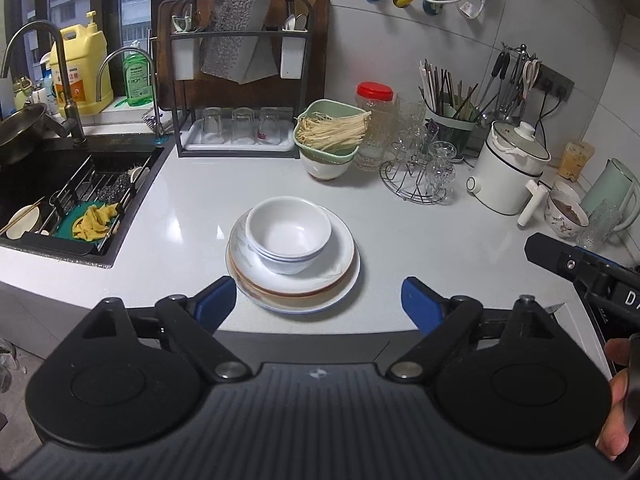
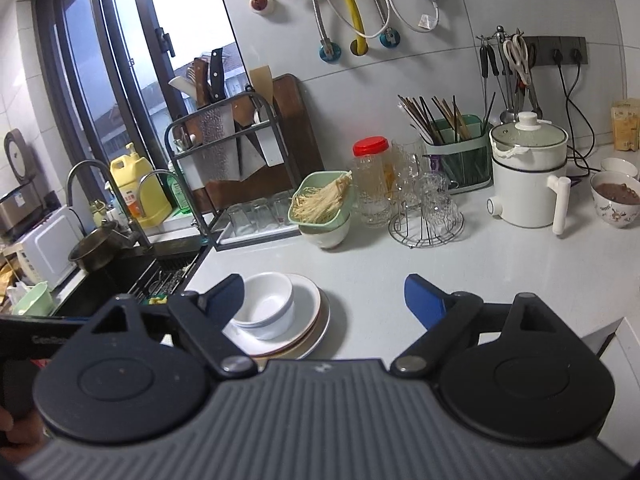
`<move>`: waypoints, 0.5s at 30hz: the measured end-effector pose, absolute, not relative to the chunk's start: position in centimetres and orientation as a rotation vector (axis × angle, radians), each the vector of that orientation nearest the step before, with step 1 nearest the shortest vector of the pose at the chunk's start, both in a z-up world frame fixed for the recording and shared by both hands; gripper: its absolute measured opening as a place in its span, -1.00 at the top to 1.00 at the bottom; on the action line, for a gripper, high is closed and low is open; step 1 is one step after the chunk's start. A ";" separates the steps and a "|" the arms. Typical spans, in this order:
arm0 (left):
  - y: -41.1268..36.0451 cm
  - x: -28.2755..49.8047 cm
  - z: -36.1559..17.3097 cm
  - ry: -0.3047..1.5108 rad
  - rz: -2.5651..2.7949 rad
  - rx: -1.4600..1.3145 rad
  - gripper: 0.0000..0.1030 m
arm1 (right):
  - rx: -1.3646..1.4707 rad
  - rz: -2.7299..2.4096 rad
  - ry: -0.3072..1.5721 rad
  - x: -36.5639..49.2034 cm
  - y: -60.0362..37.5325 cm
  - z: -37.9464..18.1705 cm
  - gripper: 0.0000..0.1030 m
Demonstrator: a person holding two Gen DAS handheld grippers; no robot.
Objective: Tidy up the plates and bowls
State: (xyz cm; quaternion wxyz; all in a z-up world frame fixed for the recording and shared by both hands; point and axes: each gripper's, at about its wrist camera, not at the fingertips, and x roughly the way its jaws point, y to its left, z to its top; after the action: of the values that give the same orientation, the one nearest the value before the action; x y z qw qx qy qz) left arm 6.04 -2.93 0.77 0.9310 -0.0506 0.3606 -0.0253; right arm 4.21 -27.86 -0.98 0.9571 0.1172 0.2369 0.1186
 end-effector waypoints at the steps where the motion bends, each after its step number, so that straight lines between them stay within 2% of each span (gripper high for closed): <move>1: -3.0 5.8 0.7 0.737 -0.047 -0.100 -0.85 | 0.236 0.244 0.484 4.1 -27.9 -1.1 -0.72; 15: -3.2 4.0 0.5 0.747 -0.011 -0.091 -0.95 | 0.203 0.286 0.515 2.7 -27.4 -1.9 -0.72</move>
State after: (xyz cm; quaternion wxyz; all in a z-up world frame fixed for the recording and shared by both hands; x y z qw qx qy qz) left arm 4.00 -3.16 0.46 0.9300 -0.0442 0.3650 -0.0055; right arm 2.67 -27.38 -1.95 0.9519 0.0997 0.2534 0.1408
